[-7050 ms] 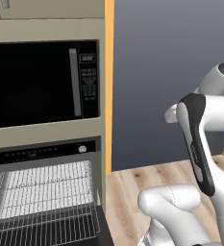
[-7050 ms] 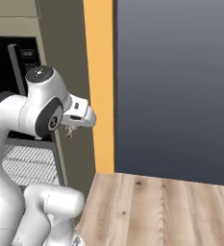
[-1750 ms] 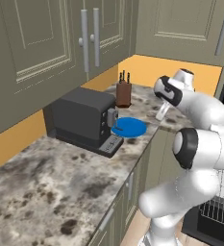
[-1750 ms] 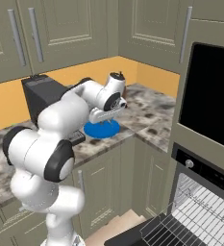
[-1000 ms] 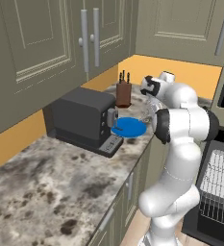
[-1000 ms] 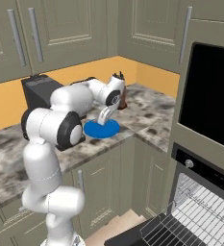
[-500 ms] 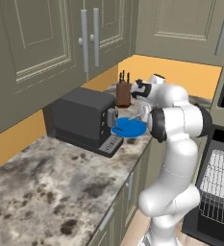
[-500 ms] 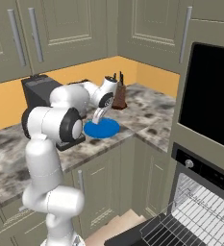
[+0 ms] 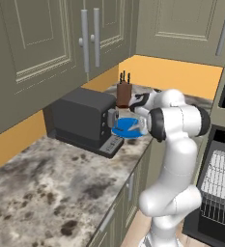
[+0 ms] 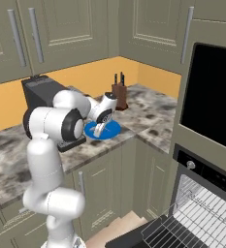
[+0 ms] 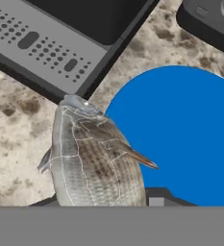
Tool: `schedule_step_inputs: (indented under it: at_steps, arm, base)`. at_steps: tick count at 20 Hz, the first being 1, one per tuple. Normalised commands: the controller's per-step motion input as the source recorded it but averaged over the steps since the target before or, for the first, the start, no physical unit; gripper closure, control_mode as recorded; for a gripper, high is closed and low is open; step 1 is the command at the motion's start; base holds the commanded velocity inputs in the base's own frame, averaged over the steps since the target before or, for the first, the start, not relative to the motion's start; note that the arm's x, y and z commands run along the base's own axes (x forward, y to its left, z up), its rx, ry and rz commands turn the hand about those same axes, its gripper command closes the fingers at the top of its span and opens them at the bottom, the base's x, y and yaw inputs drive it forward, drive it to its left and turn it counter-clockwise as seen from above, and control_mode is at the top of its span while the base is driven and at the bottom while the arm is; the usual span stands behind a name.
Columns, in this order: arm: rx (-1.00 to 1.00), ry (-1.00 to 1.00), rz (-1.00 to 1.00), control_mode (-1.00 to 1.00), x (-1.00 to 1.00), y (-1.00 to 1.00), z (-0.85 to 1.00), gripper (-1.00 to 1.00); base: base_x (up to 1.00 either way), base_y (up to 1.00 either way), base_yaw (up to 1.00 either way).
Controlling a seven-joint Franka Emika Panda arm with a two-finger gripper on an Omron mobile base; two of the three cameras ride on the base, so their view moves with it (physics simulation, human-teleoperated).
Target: Take the fish from the oven and place it on the plate on the counter.
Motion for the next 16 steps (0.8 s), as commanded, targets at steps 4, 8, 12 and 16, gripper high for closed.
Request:
schedule_step_inputs:
  at_steps: [4, 8, 12, 16]
  arm:
    - [0.00, -0.03, 0.00, -1.00, 0.61, 0.00, -0.04, 1.00]
    - [0.00, -0.02, 0.00, -1.00, 0.43, 0.00, -0.07, 1.00]
    - [0.00, -0.01, 0.00, -1.00, 0.40, 0.00, -0.07, 1.00]
    - [0.00, -0.01, 0.00, -1.00, 0.23, 0.00, -0.21, 1.00]
  base:
    - [0.00, 0.00, 0.00]
    - [0.00, 0.00, 0.00]
    - [0.00, 0.00, 0.00]
    - [0.00, 0.00, 0.00]
